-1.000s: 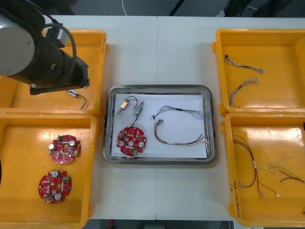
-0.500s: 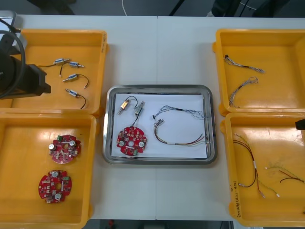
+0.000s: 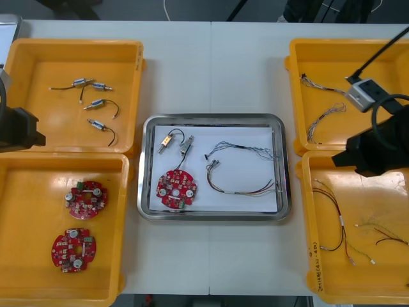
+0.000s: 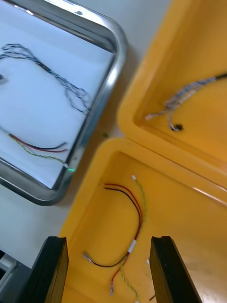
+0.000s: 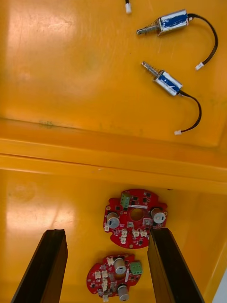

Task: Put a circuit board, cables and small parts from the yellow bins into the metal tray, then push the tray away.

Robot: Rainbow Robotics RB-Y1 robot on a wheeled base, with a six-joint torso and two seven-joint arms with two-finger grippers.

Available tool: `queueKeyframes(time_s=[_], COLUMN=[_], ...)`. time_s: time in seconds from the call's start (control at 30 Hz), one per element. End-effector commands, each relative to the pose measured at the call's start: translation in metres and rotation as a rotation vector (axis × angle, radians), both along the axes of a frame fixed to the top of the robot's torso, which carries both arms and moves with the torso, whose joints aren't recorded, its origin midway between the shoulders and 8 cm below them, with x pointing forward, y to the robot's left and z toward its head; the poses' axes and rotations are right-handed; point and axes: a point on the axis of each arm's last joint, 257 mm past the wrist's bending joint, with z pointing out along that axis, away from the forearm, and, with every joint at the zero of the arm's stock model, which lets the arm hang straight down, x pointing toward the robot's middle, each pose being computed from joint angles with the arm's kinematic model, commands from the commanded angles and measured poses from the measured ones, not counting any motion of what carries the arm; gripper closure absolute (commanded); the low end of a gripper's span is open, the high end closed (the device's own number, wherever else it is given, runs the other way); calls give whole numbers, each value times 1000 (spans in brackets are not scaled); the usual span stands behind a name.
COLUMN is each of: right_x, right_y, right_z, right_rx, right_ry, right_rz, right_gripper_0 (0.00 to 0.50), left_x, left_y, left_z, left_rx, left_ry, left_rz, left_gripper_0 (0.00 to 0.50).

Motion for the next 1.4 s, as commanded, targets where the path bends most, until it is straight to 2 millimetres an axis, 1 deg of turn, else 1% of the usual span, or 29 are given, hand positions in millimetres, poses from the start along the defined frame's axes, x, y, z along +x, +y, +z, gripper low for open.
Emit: queueKeyframes(time_s=[0.03,0.13,0.17,0.2,0.23,0.33,0.4,0.47,0.5,0.7,0.87,0.9,0.93,0.97,1.0,1.07,1.17,1.2,1.3,1.4], right_x=[1,-1,-1,-2,-2,-6,-9,-12,-17,-25,-34,-34,-37,-36,-35,-34,-34,-34,-36,-37], right_y=[48,75,80,92,96,120,133,139,147,164,184,184,188,189,193,196,200,208,217,230], right_z=[14,10,10,11,10,10,7,5,0,-17,-39,-39,-46,-47,-52,-57,-63,-68,-77,-85], right_rx=[-83,-131,-139,-151,-158,-190,-214,-228,-255,-353,-411,-411,-436,-442,-479,-513,-532,-536,-543,-551], right_ry=[-28,-34,-37,-45,-46,-61,-65,-63,-62,-63,-10,-10,5,5,2,-3,-1,-3,-3,-25], right_rz=[145,225,238,271,285,361,406,432,469,556,643,643,680,686,732,770,805,838,871,894], right_gripper_0=[0,0,0,0,0,0,0,0,0,0,0,0,0,0,0,0,0,0,0,0], left_x=[-13,-21,-22,-26,-27,-34,-36,-37,-37,-38,-38,-38,-38,-38,-38,-38,-38,-38,-38,-38], left_y=[21,24,24,26,27,29,28,27,26,25,25,25,25,25,25,25,25,25,25,25], left_z=[10,3,2,-2,-2,-9,-10,-11,-11,-11,-11,-11,-11,-11,-11,-11,-11,-11,-11,-11], left_rx=[99,107,109,116,116,121,120,117,114,112,112,112,112,112,112,112,112,112,112,112], left_ry=[-10,10,12,24,27,46,50,53,53,54,54,54,54,54,54,54,54,54,54,54], left_rz=[-81,-89,-92,-98,-98,-102,-107,-110,-115,-118,-118,-118,-118,-118,-118,-118,-118,-118,-118,-118], left_gripper_0=[0,0,0,0,0,0,0,0,0,0,0,0,0,0,0,0,0,0,0,0])
